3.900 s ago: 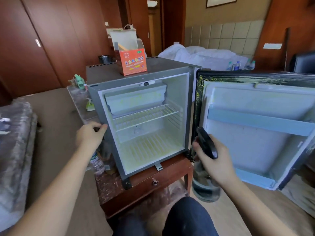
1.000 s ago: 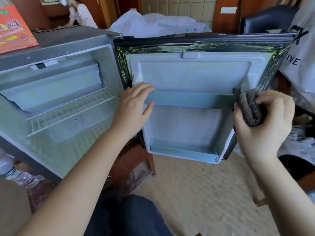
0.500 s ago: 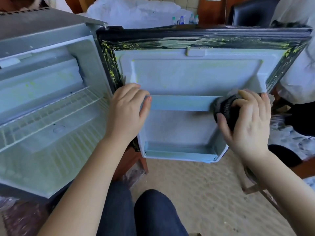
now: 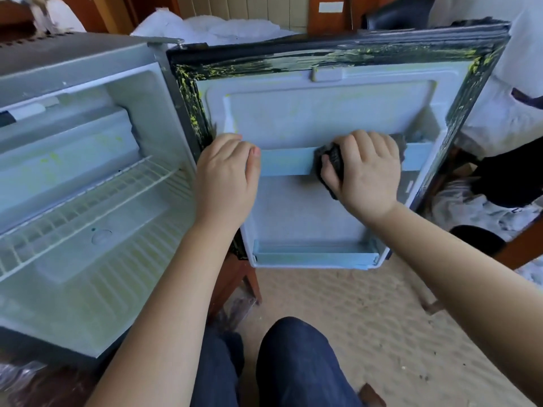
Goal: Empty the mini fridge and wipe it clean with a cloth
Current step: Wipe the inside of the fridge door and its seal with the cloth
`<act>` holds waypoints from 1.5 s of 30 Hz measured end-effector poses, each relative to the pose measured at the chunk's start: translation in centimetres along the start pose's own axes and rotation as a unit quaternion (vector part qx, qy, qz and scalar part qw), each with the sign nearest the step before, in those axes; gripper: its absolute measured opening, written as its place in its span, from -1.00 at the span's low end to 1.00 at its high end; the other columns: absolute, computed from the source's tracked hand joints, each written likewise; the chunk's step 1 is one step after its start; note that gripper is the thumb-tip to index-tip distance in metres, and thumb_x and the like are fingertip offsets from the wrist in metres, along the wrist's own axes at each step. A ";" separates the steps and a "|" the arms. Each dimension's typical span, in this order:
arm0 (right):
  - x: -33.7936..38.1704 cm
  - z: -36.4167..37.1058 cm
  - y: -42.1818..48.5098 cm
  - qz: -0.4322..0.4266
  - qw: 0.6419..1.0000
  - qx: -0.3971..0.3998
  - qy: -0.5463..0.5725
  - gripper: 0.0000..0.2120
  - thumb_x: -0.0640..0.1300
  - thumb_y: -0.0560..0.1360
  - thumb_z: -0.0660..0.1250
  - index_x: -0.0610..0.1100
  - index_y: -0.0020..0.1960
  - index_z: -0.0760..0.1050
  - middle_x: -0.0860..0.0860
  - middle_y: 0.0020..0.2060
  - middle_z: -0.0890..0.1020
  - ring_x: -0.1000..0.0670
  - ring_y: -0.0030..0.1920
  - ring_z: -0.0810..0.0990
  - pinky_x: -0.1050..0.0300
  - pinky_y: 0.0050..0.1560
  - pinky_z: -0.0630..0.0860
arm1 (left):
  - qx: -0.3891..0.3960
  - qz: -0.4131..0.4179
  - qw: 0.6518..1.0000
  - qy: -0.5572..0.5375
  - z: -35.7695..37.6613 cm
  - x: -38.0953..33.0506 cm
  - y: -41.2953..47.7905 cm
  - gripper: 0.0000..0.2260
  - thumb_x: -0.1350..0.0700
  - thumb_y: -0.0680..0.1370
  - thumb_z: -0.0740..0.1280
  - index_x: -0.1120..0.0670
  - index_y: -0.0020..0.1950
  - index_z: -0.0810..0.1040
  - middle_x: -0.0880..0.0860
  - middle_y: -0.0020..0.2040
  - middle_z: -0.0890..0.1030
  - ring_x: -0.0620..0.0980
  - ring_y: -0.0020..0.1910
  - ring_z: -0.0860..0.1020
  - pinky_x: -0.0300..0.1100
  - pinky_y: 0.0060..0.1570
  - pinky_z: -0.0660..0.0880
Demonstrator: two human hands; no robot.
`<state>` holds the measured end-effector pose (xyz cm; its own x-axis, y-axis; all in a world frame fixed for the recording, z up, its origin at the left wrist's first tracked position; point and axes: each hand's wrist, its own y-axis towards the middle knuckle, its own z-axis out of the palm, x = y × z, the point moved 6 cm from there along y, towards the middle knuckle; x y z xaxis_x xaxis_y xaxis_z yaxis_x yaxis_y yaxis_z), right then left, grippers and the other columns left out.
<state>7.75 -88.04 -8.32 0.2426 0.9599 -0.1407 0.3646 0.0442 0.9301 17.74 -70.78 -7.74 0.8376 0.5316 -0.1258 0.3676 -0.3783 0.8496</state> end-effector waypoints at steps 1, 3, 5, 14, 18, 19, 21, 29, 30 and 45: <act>1.5 0.7 0.5 0.008 1.000 -0.005 0.001 -0.74 -0.01 0.53 0.24 -0.18 -0.21 0.48 -0.13 -0.35 0.49 -0.17 -0.30 0.48 -0.02 -0.21 0.31 | 0.005 0.003 1.000 -0.003 0.0 0.0 0.0 -0.66 0.14 0.64 0.08 0.26 -0.15 0.56 0.19 -0.18 0.60 0.19 0.06 0.55 0.02 0.10 0.46; 4.6 1.9 1.5 0.022 0.999 -0.018 0.020 -0.73 0.00 0.50 0.27 -0.16 -0.27 0.46 -0.10 -0.39 0.47 -0.15 -0.34 0.47 -0.01 -0.26 0.29 | 0.008 0.006 1.000 -0.006 0.0 -0.2 0.1 -0.63 0.15 0.64 0.04 0.27 -0.12 0.59 0.20 -0.15 0.62 0.18 0.06 0.55 0.02 0.11 0.45; 7.3 2.7 2.3 0.030 0.998 -0.027 0.047 -0.70 0.01 0.49 0.29 -0.16 -0.32 0.45 -0.08 -0.42 0.44 -0.14 -0.38 0.45 0.00 -0.30 0.27 | 0.008 0.001 1.000 -0.013 -0.3 -0.1 0.1 -0.62 0.16 0.63 0.03 0.28 -0.11 0.59 0.20 -0.12 0.63 0.18 0.06 0.56 0.03 0.11 0.44; 4.0 2.0 1.7 -0.083 0.993 -0.006 0.082 -0.71 0.04 0.52 0.25 -0.16 -0.19 0.55 -0.08 -0.37 0.49 -0.16 -0.35 0.48 -0.01 -0.30 0.31 | -0.001 -0.003 1.000 -0.008 -0.1 -0.2 0.1 -0.65 0.17 0.61 0.05 0.23 -0.05 0.62 0.15 -0.10 0.64 0.13 0.08 0.54 -0.02 0.07 0.41; -4.8 0.3 -0.1 -0.066 0.996 0.012 0.065 -0.70 0.01 0.55 0.20 -0.21 -0.12 0.52 -0.15 -0.33 0.51 -0.19 -0.32 0.51 -0.01 -0.28 0.34 | -0.005 -0.015 1.000 -0.015 0.3 -0.2 0.1 -0.67 0.18 0.59 0.06 0.23 -0.07 0.61 0.13 -0.13 0.64 0.11 0.07 0.53 -0.02 0.04 0.42; -6.1 -0.1 -0.4 -0.065 0.996 0.016 0.061 -0.71 -0.01 0.55 0.19 -0.23 -0.12 0.50 -0.16 -0.34 0.50 -0.20 -0.32 0.50 -0.01 -0.27 0.33 | -0.006 -0.017 1.000 -0.019 0.3 -0.2 0.1 -0.67 0.18 0.58 0.07 0.24 -0.07 0.61 0.13 -0.13 0.64 0.11 0.07 0.52 -0.01 0.04 0.43; -6.7 -0.3 -0.7 -0.046 0.998 0.010 0.045 -0.73 -0.03 0.54 0.20 -0.23 -0.16 0.47 -0.16 -0.35 0.48 -0.20 -0.32 0.48 -0.02 -0.25 0.32 | -0.007 -0.026 0.999 -0.033 0.3 -0.2 0.0 -0.68 0.18 0.57 0.07 0.24 -0.08 0.61 0.14 -0.13 0.63 0.12 0.07 0.52 0.00 0.04 0.45; 2.9 1.9 1.3 0.067 0.994 -0.055 0.061 -0.76 -0.03 0.45 0.26 -0.15 -0.32 0.42 -0.10 -0.43 0.45 -0.16 -0.36 0.46 0.00 -0.26 0.28 | 0.031 -0.017 0.997 -0.062 -0.3 -0.4 0.2 -0.63 0.18 0.60 0.04 0.27 0.02 0.63 0.15 -0.05 0.66 0.16 0.10 0.56 0.03 0.12 0.48; 5.0 2.5 1.8 0.062 0.994 -0.051 0.078 -0.75 -0.02 0.44 0.28 -0.14 -0.33 0.43 -0.09 -0.44 0.45 -0.15 -0.36 0.47 0.00 -0.27 0.28 | 0.035 -0.010 0.997 -0.072 -0.9 -0.3 0.3 -0.62 0.18 0.61 0.04 0.27 0.06 0.63 0.15 0.00 0.67 0.15 0.12 0.55 0.00 0.18 0.47; 1.6 1.7 1.4 -0.044 0.995 0.013 0.087 -0.69 0.05 0.51 0.24 -0.18 -0.23 0.46 -0.10 -0.39 0.46 -0.17 -0.35 0.47 0.00 -0.32 0.31 | 0.053 0.011 0.998 -0.011 -2.0 0.1 0.6 -0.78 0.24 0.50 0.23 0.21 0.07 0.59 0.11 0.03 0.62 0.10 0.12 0.48 -0.12 0.22 0.38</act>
<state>10.18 -86.93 -7.83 0.0496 0.9862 -0.1578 0.4019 0.1249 0.9071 17.25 -69.46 -6.19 0.8547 0.5052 -0.1197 0.3880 -0.4683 0.7938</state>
